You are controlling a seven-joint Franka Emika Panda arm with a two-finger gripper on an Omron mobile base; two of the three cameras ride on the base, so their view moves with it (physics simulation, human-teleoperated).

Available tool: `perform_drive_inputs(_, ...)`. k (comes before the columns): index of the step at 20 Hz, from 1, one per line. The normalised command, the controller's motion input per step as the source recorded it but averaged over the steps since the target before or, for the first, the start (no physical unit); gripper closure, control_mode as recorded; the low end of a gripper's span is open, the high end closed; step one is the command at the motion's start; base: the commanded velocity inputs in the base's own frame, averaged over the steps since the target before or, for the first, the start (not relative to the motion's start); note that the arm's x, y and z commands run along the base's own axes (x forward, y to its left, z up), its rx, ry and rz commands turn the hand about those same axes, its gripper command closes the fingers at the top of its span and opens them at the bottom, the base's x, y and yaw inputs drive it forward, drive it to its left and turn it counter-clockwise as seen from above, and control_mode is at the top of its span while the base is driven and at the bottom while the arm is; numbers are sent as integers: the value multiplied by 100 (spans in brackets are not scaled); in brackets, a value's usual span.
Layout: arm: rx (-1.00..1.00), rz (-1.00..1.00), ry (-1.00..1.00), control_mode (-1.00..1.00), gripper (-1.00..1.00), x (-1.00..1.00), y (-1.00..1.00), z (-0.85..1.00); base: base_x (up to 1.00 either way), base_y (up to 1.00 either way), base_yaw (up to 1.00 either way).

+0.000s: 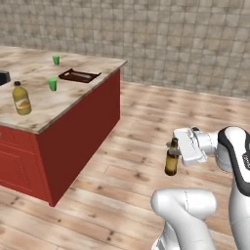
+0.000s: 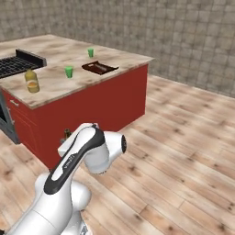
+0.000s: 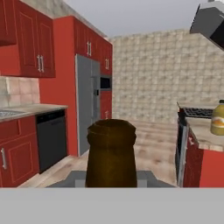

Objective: Place the drinks on the dining counter in a tight cluster.

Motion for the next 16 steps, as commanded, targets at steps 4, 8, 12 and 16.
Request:
perform_drive_inputs(4,0,0,0,100,100,0,0,0,85,-12,17)
perform_drive_inputs(8,0,0,0,100,100,0,0,0,84,-11,19)
perform_drive_inputs(12,0,0,0,100,100,0,0,0,81,-6,28)
perform_drive_inputs(16,0,0,0,100,100,0,0,0,75,-4,39)
